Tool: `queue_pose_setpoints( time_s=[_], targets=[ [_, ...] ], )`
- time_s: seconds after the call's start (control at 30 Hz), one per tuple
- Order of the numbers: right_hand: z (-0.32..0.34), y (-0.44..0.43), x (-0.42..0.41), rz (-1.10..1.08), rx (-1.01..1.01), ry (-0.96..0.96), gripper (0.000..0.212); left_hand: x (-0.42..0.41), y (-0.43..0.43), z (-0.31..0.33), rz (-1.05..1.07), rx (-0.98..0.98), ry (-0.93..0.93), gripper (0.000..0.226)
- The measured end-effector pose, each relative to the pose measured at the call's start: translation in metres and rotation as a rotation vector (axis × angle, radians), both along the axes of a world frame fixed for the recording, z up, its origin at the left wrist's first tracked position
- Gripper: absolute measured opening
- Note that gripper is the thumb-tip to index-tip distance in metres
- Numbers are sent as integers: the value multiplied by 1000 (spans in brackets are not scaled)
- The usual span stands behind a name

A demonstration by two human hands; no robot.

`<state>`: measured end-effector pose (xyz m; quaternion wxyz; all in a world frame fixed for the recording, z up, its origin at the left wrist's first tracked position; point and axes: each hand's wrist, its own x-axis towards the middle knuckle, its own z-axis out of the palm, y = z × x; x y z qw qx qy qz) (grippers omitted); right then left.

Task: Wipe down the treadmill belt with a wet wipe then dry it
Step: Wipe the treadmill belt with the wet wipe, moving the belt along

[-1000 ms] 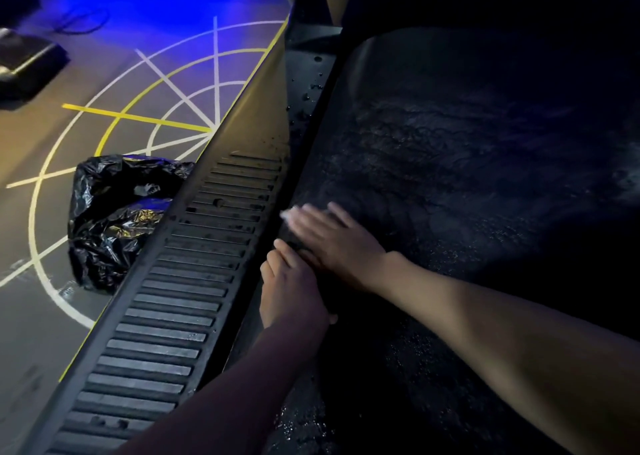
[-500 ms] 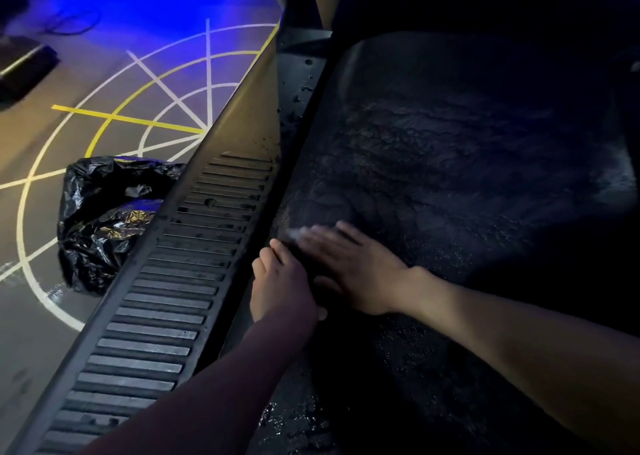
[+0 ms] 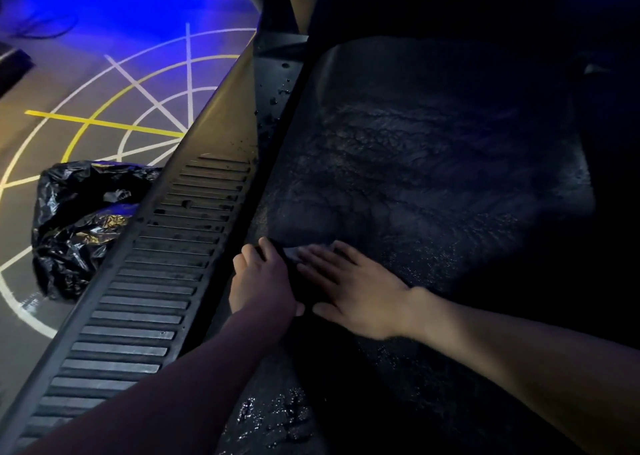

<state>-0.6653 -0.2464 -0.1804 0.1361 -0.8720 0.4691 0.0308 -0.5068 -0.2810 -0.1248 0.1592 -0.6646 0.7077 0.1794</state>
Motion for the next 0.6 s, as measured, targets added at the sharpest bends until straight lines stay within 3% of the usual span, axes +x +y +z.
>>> queue_pose_setpoints(
  time_s=[0.13,0.3,0.43,0.53,0.6],
  targets=[
    [3,-14,-25,-380,-54,24,76,-1,-1,2,-78,19,-37,117],
    [-1,12,-24,-89,-37,-28,70,-3,-5,2,-269,-11,-75,115],
    [4,-3,-44,-426,-37,22,68,-6,-5,-4,-290,72,-71,114],
    [-1,23,-32,-224,-24,-10,70,-17,-7,-6,-264,202,-111,114],
    [-1,22,-45,-139,-30,-12,68,-25,-12,-3,-183,323,-90,128]
  ],
)
